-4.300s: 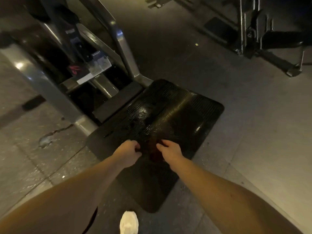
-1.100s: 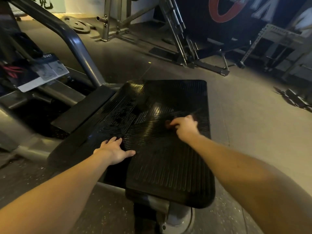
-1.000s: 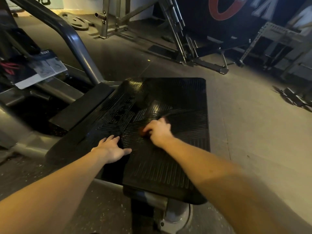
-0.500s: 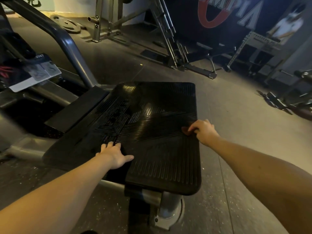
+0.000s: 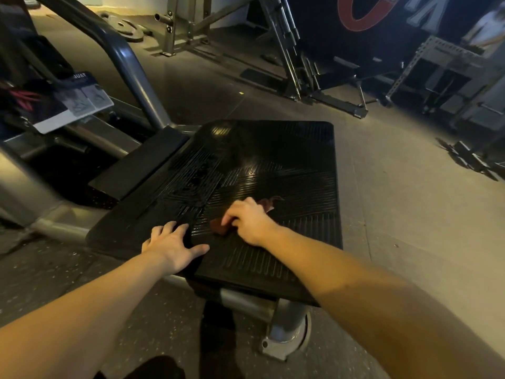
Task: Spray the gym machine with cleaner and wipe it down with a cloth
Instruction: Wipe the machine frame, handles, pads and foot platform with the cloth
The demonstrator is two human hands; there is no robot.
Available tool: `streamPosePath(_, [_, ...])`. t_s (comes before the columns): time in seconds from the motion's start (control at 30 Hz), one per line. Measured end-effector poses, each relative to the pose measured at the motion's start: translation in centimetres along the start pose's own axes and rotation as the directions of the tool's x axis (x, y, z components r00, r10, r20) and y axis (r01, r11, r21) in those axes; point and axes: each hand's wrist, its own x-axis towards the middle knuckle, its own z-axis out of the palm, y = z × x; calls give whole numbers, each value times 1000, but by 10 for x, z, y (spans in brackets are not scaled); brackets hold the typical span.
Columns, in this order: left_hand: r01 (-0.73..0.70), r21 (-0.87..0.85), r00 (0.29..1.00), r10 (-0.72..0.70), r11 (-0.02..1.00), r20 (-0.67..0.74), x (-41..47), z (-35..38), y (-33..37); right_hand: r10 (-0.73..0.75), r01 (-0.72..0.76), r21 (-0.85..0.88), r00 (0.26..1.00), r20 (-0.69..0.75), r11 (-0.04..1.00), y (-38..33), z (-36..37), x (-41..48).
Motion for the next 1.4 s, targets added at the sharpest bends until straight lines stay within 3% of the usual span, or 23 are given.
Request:
streamPosePath(0.13, [4,15,999,-4,1000,33,-6,-5,1,203,-206,-54,978,-58,977,77,-59,-55])
streamPosePath(0.23, [6,-1,999,-6,1000,41,-12,-6,3,435,-437,36,878,-198,899,124,-94,-89])
streamPosePath(0.33, [16,-29,999,-15,999,37,-18,-3,4,434,-443,6,876,-211,897,113,-84,-81])
streamPosePath(0.47, [-5,-14,1000,5,1000,13,-19,0,-4,317,-320,20,926,-203,947,59,-49,-42])
streamPosePath(0.67, [-39,-39,995,35,998,-91,-20,6,-18,-18,17,-42,999,-47,999,-53,43,39])
streamPosePath(0.87, [174,-54,968,-181,983,-177,10,-9,-57,-162,162,4,984,76,987,-38,41,78])
streamPosePath(1.0, [260,-114,960,-269,959,-73,40,-20,-77,-317,323,-19,937,148,946,-24,20,82])
streamPosePath(1.17, [254,-31,962,-249,967,112,60,-36,-75,-144,144,-43,990,4,989,8,-5,146])
streamPosePath(1.3, [227,-12,968,-224,974,114,64,-35,-75,181,-217,-248,970,-161,944,42,-34,192])
streamPosePath(1.4, [263,-56,960,-256,963,109,82,-21,-91,242,-282,-212,951,-192,936,42,-34,203])
